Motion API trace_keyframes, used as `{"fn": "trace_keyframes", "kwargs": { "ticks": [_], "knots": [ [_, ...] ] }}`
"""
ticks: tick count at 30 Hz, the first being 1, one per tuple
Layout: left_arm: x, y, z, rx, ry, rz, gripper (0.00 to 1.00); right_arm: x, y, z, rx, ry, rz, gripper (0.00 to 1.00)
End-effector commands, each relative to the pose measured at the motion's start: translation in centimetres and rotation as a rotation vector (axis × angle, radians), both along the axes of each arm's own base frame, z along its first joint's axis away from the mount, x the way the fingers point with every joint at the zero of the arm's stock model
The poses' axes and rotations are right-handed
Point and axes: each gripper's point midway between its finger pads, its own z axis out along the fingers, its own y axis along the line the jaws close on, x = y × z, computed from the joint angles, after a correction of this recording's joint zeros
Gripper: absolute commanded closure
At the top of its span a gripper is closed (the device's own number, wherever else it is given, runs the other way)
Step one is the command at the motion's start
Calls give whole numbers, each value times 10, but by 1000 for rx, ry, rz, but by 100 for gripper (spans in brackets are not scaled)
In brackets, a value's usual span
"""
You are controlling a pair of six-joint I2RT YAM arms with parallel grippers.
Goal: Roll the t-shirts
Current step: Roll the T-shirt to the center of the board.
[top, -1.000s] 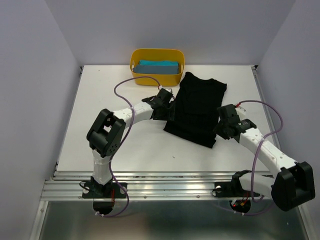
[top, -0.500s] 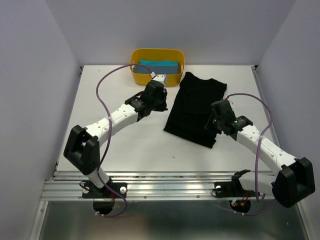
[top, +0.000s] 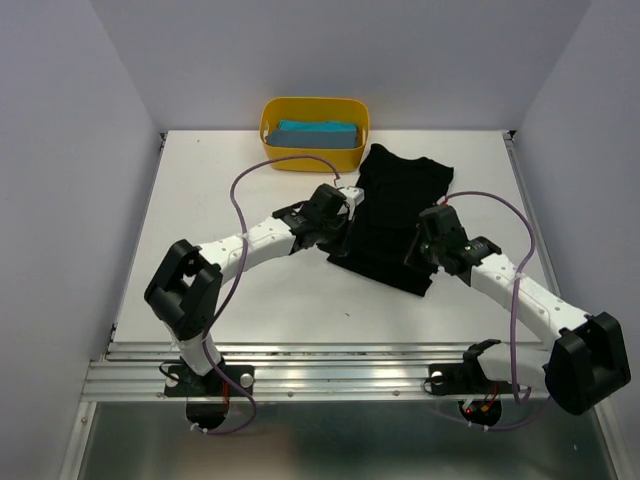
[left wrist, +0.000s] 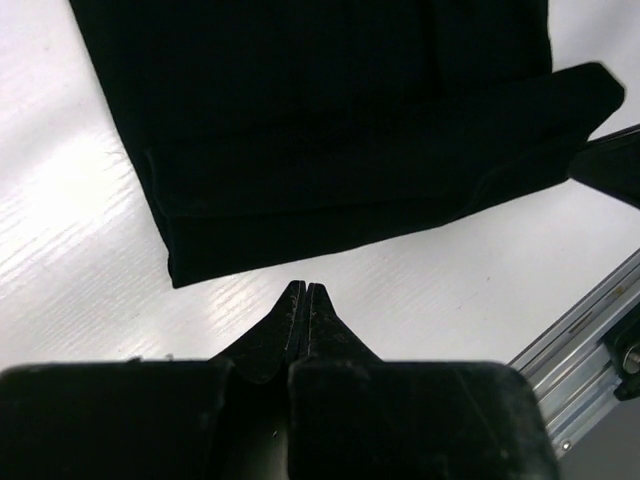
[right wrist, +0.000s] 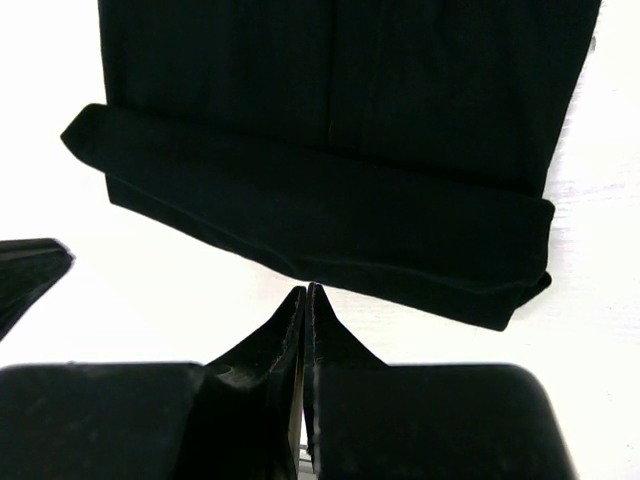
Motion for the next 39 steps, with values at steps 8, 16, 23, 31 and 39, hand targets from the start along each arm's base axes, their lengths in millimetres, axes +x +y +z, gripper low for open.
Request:
{"fn": "trace_keyframes", "kwargs": {
  "ticks": [8,16,23,31,39],
  "knots": [
    [24,-17,-37,80,51,-11,100,-7,-12,-28,-94,72,-5,96],
    [68,-32,-28,80,12,43,100,24,-37,-36,-294,61,-72,95],
    [73,-4,-66,164,57,98,100,46,-38,-59,-360,65,-93,97],
    [79,20,-76,185,69,152,100,59,-38,-60,-378,39,-72,97],
    [78,28,-19,178,-39,216,100,59,-34,10,-270,-105,-111,93]
  ]
}}
